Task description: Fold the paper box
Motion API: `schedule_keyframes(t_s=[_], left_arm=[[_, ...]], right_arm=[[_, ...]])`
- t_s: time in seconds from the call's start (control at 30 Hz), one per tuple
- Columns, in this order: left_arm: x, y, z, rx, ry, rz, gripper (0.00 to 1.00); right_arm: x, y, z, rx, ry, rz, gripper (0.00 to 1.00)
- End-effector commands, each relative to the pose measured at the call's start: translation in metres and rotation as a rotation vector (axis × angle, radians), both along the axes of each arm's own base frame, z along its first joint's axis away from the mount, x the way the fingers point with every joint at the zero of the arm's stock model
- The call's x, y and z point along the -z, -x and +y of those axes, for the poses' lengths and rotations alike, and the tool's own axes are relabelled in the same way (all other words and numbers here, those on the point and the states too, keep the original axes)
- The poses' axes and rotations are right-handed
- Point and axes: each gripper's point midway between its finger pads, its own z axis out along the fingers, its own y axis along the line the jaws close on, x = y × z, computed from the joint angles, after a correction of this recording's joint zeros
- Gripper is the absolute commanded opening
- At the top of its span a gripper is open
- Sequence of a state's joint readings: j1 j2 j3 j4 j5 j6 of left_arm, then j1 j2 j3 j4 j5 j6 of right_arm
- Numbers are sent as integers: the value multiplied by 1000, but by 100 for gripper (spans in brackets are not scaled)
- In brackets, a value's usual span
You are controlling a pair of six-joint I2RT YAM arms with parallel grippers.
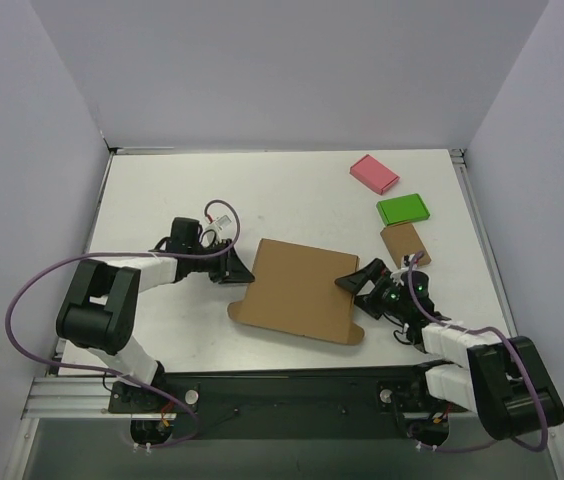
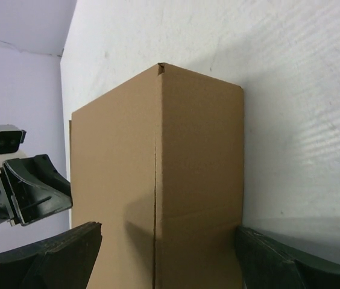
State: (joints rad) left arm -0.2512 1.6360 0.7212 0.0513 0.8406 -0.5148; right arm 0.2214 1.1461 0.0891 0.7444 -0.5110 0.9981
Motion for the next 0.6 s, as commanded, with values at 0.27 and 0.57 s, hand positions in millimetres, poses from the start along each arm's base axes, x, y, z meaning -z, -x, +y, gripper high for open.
schedule_keyframes(t_s=[0.27, 0.57], left_arm=[[32, 11, 14, 40, -142, 57, 29], [22, 8, 8, 50, -95, 29, 29]], right_arm=[[-3, 21, 26, -182, -121, -26, 95], [-13, 27, 19, -242, 4, -49, 63]])
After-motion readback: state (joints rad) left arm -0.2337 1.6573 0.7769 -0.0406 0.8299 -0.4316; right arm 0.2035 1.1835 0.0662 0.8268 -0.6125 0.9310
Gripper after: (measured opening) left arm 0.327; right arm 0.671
